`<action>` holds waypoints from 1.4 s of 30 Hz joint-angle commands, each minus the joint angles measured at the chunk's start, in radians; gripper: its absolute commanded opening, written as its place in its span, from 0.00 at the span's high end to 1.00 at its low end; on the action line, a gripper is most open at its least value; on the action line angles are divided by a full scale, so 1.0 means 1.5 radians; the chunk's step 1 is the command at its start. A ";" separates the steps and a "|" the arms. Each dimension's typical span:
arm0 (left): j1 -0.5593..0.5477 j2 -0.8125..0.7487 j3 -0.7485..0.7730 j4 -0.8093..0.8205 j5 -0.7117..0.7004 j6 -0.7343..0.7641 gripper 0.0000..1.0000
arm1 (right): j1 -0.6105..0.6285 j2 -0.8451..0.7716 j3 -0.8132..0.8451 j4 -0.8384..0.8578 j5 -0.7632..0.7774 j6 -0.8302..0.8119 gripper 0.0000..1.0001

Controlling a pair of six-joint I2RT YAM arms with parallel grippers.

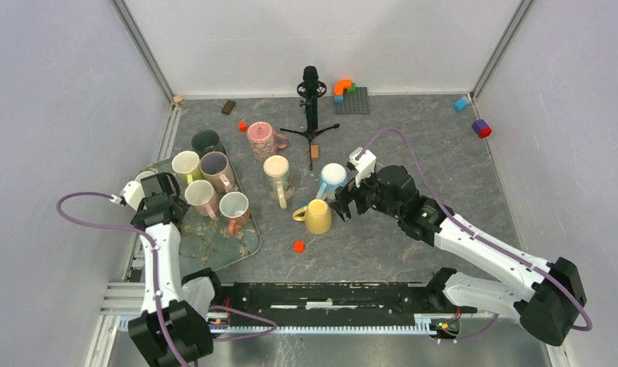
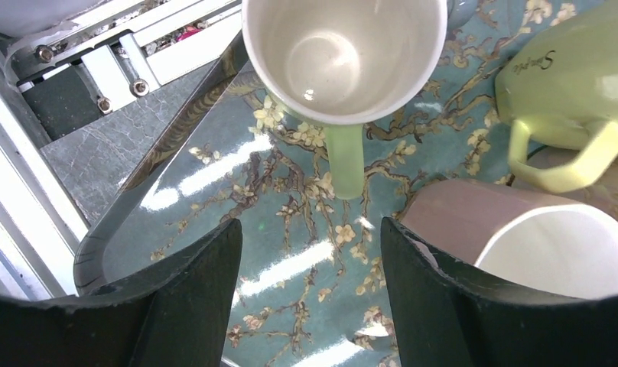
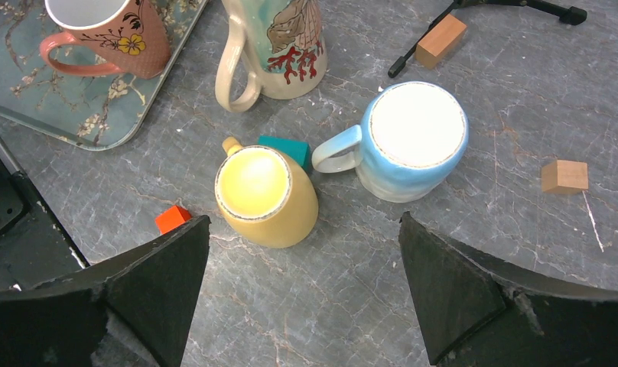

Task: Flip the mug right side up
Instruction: Place the cup on the tray.

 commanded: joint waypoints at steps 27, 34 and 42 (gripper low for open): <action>-0.405 -0.012 0.264 -0.028 0.045 0.029 0.00 | -0.003 0.034 0.000 0.011 0.150 0.006 0.02; -0.626 0.068 0.273 0.025 0.024 0.031 0.00 | -0.009 0.072 0.035 -0.012 0.208 0.106 0.02; -0.748 0.087 0.229 0.071 0.060 0.031 0.00 | -0.007 0.162 0.080 0.019 0.250 0.227 0.02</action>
